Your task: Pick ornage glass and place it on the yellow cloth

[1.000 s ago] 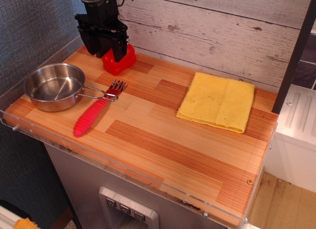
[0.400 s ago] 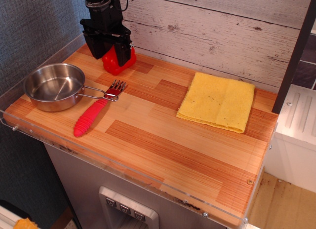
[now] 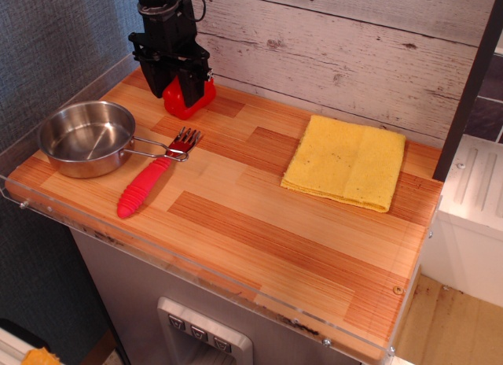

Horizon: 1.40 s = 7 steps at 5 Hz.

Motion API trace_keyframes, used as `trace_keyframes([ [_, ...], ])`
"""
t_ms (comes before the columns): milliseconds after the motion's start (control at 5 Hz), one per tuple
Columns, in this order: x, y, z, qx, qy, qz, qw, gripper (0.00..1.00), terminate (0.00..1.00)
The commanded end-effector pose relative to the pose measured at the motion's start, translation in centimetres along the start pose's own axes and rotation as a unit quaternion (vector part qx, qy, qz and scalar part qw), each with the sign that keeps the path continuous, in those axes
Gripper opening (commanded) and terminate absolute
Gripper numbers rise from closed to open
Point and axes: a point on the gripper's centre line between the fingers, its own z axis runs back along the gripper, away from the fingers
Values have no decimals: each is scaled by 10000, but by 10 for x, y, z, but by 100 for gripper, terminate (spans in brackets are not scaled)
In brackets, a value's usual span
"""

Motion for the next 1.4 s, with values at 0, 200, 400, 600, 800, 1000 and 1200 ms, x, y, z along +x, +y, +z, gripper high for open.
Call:
trace_keyframes([
  [0, 9, -4, 25, 101, -217, -30, 9997, 0, 0],
  [200, 17, -14, 65, -62, -536, 156, 9984, 0, 0],
  [400, 13, -49, 106, -44, -741, 136, 9971, 0, 0],
  [600, 3, -97, 116, 26, -625, 20, 9980, 0, 0],
  [800, -6, -140, 104, 66, -388, 169, 9991, 0, 0],
  [1000, -14, -168, 88, 94, -205, 25, 9997, 0, 0],
  [1200, -20, -184, 71, 137, 9, 77, 9999, 0, 0],
])
